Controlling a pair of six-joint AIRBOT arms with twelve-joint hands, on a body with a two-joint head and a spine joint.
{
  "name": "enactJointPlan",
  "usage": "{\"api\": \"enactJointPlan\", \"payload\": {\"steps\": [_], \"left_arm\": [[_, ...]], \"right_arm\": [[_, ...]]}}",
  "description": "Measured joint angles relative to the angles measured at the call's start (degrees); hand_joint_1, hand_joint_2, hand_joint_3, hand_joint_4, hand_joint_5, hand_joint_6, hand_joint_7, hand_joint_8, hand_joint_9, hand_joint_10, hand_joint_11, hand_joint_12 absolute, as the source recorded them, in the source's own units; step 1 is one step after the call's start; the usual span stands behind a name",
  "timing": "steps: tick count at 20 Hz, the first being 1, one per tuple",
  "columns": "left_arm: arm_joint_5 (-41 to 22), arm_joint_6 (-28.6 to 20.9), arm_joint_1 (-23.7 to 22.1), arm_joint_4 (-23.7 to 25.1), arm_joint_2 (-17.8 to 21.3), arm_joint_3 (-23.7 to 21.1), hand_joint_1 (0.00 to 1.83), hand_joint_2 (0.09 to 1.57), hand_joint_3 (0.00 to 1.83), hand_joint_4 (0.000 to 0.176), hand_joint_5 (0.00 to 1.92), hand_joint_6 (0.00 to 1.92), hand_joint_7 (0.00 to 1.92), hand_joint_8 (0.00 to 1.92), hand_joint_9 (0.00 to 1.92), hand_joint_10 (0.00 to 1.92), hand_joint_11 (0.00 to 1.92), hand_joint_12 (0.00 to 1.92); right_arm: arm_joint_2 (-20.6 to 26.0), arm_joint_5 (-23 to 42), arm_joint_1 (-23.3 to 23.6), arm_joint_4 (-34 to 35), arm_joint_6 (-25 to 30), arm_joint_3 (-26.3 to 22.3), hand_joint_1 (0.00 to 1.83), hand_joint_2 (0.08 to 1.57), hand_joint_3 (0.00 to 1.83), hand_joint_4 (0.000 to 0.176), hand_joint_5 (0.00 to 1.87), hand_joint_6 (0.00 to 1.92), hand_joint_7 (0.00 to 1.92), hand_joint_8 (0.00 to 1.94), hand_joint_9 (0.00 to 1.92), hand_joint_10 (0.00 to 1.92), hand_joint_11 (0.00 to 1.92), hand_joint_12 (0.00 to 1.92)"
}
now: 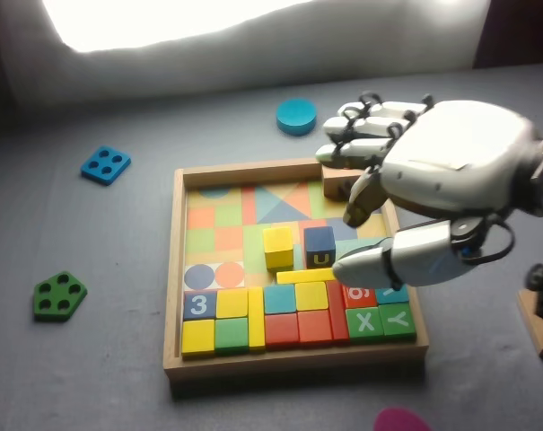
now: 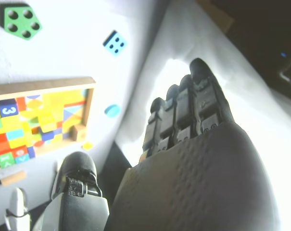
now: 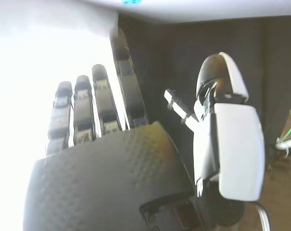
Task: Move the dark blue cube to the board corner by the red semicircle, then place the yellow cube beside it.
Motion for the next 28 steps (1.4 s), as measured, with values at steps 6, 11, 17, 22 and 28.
{"api": "enactJointPlan", "payload": {"steps": [6,11,17,22,28], "left_arm": [[0.00,0.00,0.00,0.02,0.00,0.00,0.00,1.15,0.00,0.031,0.04,0.00,0.03,0.00,0.02,0.00,0.00,0.37],[0.00,0.00,-0.02,0.07,0.00,0.02,0.00,1.16,0.00,0.026,0.06,0.00,0.05,0.00,0.03,0.00,0.00,0.38],[0.00,0.00,-0.13,0.44,0.00,0.02,0.00,1.15,0.00,0.029,0.05,0.01,0.04,0.00,0.02,0.00,0.00,0.36],[0.02,-0.02,-0.13,0.42,0.00,0.07,0.00,1.15,0.00,0.028,0.04,0.00,0.04,0.00,0.01,0.00,0.00,0.33],[0.02,0.00,-0.11,0.42,0.00,0.07,0.00,1.15,0.00,0.026,0.05,0.00,0.03,0.00,0.01,0.00,0.00,0.28]], "right_arm": [[-4.26,-0.20,-1.05,0.04,-0.22,3.67,0.00,1.15,0.00,0.000,1.00,0.05,0.24,0.00,0.00,0.00,0.00,0.00],[-5.79,1.27,-0.55,0.04,-0.35,4.04,0.00,1.15,0.00,0.000,0.98,0.04,0.24,0.00,0.00,0.00,0.00,0.00],[-9.44,2.51,-1.42,0.04,-0.46,7.78,0.00,1.16,0.00,0.000,0.97,0.03,0.21,0.00,0.00,0.00,0.00,0.00],[-10.45,3.26,-1.64,0.11,-0.48,8.68,0.00,1.16,0.00,0.000,0.98,0.03,0.22,0.00,0.00,0.00,0.00,0.00],[-11.13,3.69,-1.88,0.09,-0.48,9.25,0.00,1.15,0.00,0.000,0.97,0.02,0.20,0.00,0.00,0.00,0.00,0.00]]}}
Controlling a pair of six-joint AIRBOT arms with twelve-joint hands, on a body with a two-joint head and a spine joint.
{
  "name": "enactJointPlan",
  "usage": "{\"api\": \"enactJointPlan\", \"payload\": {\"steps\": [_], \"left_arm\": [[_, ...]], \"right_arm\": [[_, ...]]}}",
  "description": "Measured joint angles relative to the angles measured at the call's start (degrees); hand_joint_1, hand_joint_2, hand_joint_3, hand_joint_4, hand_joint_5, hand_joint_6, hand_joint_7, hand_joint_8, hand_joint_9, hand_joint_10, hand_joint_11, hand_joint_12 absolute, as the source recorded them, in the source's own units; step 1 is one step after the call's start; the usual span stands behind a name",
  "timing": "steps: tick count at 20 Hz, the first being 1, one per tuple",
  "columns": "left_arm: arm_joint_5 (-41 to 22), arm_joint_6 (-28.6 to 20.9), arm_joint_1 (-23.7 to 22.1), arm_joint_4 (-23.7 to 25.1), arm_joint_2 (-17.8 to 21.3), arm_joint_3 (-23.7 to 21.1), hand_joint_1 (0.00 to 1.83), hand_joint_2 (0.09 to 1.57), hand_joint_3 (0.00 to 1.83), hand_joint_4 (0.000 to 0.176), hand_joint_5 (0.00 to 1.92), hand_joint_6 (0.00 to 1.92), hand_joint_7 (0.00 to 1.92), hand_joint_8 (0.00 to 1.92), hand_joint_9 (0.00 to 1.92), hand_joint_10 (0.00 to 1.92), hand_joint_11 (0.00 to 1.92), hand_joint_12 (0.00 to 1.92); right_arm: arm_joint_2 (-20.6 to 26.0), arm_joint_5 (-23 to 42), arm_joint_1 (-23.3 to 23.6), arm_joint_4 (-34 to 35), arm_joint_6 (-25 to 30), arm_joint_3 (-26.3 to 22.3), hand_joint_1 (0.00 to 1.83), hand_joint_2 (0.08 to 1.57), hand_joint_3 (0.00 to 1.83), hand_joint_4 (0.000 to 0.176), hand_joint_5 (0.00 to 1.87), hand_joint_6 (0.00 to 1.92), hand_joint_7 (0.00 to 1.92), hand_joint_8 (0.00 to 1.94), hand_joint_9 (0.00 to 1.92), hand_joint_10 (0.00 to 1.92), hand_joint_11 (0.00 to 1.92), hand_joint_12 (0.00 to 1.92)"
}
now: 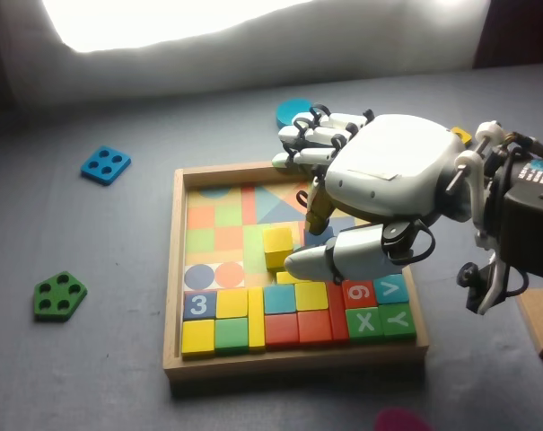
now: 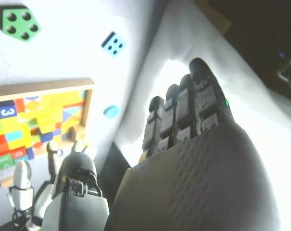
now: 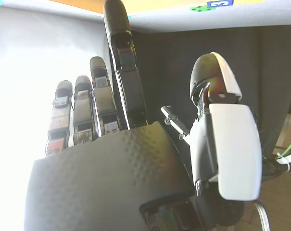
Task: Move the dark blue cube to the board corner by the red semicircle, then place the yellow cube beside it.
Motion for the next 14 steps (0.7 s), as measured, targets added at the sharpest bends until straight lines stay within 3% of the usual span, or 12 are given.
{"api": "enactJointPlan", "payload": {"steps": [5,9,14], "left_arm": [[0.00,-0.02,-0.02,0.00,0.00,0.00,0.00,1.15,0.00,0.032,0.05,0.00,0.03,0.00,0.01,0.00,0.00,0.31],[0.00,0.00,-0.02,0.00,0.00,0.00,0.00,1.15,0.00,0.022,0.04,0.00,0.02,0.00,0.00,0.00,0.00,0.30],[0.00,0.00,-0.02,-0.11,0.00,0.00,0.00,1.15,0.00,0.029,0.03,0.00,0.02,0.00,0.00,0.00,0.00,0.26]], "right_arm": [[-0.72,0.48,-0.48,0.02,0.00,0.85,0.00,1.15,0.00,0.000,0.97,0.01,0.20,0.00,0.00,0.00,0.00,0.00],[-0.87,0.33,-0.96,0.04,0.00,1.05,0.00,1.16,0.00,0.000,1.00,0.02,0.22,0.01,0.00,0.00,0.00,0.00],[-1.09,0.81,-1.64,0.07,0.04,1.62,0.00,1.16,0.00,0.000,0.99,0.02,0.20,0.00,0.00,0.00,0.00,0.00]]}}
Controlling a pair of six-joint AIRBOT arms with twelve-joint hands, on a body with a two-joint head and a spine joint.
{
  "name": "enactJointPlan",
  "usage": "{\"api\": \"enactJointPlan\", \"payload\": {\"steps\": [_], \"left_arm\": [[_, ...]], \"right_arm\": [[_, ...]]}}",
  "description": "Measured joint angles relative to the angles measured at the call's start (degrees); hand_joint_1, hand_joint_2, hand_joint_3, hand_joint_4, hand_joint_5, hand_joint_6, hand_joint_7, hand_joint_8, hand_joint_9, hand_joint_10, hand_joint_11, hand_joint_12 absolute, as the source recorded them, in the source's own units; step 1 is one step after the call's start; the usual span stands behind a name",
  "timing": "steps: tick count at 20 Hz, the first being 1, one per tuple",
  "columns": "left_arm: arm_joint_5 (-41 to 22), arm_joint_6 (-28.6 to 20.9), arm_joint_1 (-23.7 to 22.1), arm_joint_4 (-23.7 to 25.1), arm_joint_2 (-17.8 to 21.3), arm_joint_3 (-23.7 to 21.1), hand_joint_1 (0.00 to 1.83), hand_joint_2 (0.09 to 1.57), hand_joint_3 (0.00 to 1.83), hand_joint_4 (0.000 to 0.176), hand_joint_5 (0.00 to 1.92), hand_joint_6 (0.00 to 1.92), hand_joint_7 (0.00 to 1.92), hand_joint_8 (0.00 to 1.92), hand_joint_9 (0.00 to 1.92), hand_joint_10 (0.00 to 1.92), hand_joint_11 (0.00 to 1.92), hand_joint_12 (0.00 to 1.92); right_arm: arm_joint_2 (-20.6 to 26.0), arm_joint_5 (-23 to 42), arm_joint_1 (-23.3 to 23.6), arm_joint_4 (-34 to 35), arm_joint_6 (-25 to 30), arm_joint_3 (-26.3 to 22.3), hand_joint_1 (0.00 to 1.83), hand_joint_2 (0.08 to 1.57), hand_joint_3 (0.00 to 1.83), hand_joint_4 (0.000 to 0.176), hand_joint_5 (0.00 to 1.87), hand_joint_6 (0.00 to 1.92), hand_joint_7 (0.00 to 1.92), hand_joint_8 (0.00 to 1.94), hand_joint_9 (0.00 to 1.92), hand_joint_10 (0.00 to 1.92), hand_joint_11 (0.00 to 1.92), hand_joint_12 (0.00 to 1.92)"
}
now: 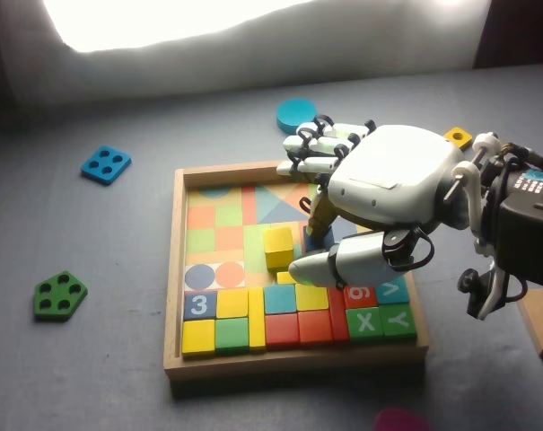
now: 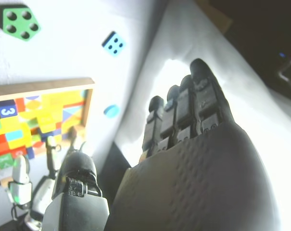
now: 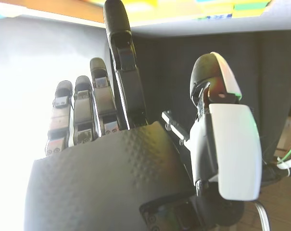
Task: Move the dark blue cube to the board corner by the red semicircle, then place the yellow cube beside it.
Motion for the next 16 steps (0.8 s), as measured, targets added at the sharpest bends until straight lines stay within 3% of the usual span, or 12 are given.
{"api": "enactJointPlan", "payload": {"steps": [1,16], "left_arm": [[0.00,0.00,0.00,0.09,0.00,0.00,0.00,1.15,0.00,0.035,0.03,0.00,0.01,0.00,0.00,0.00,0.00,0.22],[0.00,0.00,0.00,0.26,0.00,0.00,0.00,1.15,0.00,0.027,0.05,0.00,0.03,0.00,0.01,0.00,0.00,0.27]], "right_arm": [[0.00,0.00,-0.02,0.00,0.00,0.00,0.00,1.16,0.00,0.000,0.99,0.02,0.20,0.00,0.00,0.00,0.00,0.00],[0.02,1.68,-0.87,-0.02,-0.35,4.74,0.00,1.16,0.00,0.000,0.98,0.01,0.21,0.00,0.00,0.00,0.00,0.00]]}}
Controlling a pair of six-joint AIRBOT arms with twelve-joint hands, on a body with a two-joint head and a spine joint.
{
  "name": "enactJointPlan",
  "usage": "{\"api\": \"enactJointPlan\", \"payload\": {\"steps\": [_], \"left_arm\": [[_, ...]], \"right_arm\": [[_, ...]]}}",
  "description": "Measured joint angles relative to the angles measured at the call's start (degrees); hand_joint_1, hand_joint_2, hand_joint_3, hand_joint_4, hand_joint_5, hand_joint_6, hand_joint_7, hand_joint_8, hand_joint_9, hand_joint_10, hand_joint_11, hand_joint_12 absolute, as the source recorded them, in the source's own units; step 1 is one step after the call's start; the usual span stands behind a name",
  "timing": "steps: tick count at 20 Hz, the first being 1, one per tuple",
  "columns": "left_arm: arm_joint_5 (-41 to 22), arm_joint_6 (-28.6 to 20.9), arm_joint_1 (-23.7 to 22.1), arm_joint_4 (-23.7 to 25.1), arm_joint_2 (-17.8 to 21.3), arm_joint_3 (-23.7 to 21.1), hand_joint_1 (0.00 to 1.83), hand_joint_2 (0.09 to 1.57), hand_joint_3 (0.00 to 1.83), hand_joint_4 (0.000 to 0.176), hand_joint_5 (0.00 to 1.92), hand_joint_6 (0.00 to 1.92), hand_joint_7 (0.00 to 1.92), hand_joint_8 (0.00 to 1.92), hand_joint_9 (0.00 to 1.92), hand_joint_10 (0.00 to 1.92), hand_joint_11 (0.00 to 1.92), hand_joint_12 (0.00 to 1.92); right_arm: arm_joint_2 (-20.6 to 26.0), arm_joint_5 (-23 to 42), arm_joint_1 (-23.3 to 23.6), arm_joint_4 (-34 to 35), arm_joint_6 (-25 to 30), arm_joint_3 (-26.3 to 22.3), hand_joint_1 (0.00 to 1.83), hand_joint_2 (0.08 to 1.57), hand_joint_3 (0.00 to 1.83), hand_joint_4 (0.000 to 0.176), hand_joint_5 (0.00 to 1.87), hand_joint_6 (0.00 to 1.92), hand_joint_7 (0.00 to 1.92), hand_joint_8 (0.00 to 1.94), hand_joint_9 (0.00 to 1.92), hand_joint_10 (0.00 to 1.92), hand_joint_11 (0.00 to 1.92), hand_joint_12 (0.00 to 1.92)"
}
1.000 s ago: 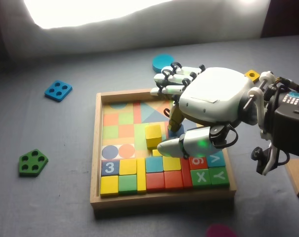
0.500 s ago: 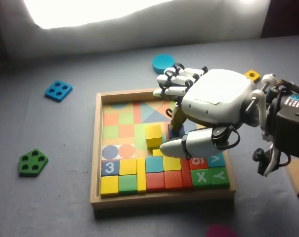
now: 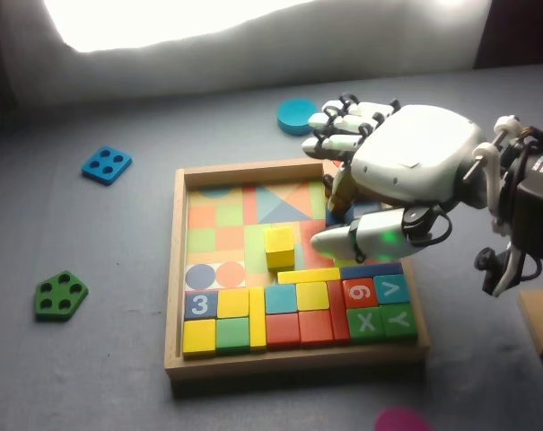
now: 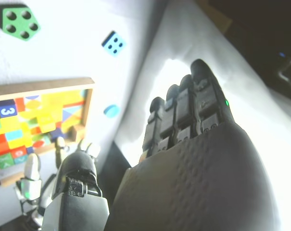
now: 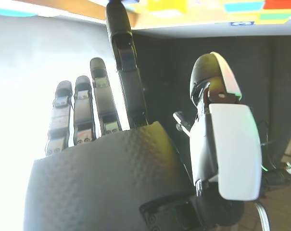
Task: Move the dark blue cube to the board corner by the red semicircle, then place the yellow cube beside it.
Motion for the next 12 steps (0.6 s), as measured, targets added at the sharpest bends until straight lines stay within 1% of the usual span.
{"api": "enactJointPlan", "payload": {"steps": [2,4,5,7,8,12], "left_arm": [[0.00,-0.02,0.00,0.15,0.00,0.00,0.00,1.15,0.00,0.028,0.04,0.00,0.04,0.00,0.02,0.00,0.00,0.25],[0.00,-0.02,0.00,0.11,0.00,0.00,0.00,1.15,0.00,0.030,0.03,0.00,0.03,0.00,0.02,0.00,0.00,0.29],[0.00,-0.04,0.00,0.09,0.00,0.00,0.00,1.16,0.00,0.026,0.04,0.00,0.04,0.00,0.03,0.00,0.00,0.34],[0.00,-0.02,0.00,0.13,0.00,0.00,0.00,1.15,0.00,0.030,0.03,0.00,0.03,0.00,0.01,0.00,0.00,0.26],[0.02,-0.02,0.00,0.13,0.00,0.00,0.00,1.15,0.00,0.028,0.03,0.00,0.02,0.00,0.00,0.00,0.00,0.23],[0.00,-0.02,0.00,0.11,0.00,0.00,0.00,1.15,0.00,0.026,0.03,0.01,0.03,0.01,0.01,0.00,0.00,0.23]], "right_arm": [[0.00,0.44,-0.31,-0.04,-0.20,1.09,0.00,1.16,0.00,0.000,0.97,0.00,0.21,0.00,0.00,0.00,0.00,0.00],[0.00,0.94,-0.52,-0.02,-0.96,1.75,0.00,1.17,0.01,0.000,0.98,0.01,0.21,0.00,0.00,0.00,0.00,0.00],[0.00,0.98,-0.52,-0.02,-1.25,2.27,0.00,1.17,0.01,0.000,0.98,0.01,0.21,0.00,0.00,0.00,0.00,0.00],[0.00,1.20,-0.59,0.00,-1.46,2.86,0.00,1.16,0.00,0.000,0.97,0.00,0.20,0.00,0.00,0.00,0.00,0.00],[0.00,1.64,-0.87,0.00,-1.64,3.06,0.00,1.17,0.00,0.000,0.98,0.00,0.20,0.00,0.00,0.00,0.00,0.00],[0.00,2.47,-1.22,-0.07,-2.27,3.21,0.00,1.15,0.00,0.000,0.96,0.00,0.20,0.00,0.00,0.00,0.00,0.00]]}}
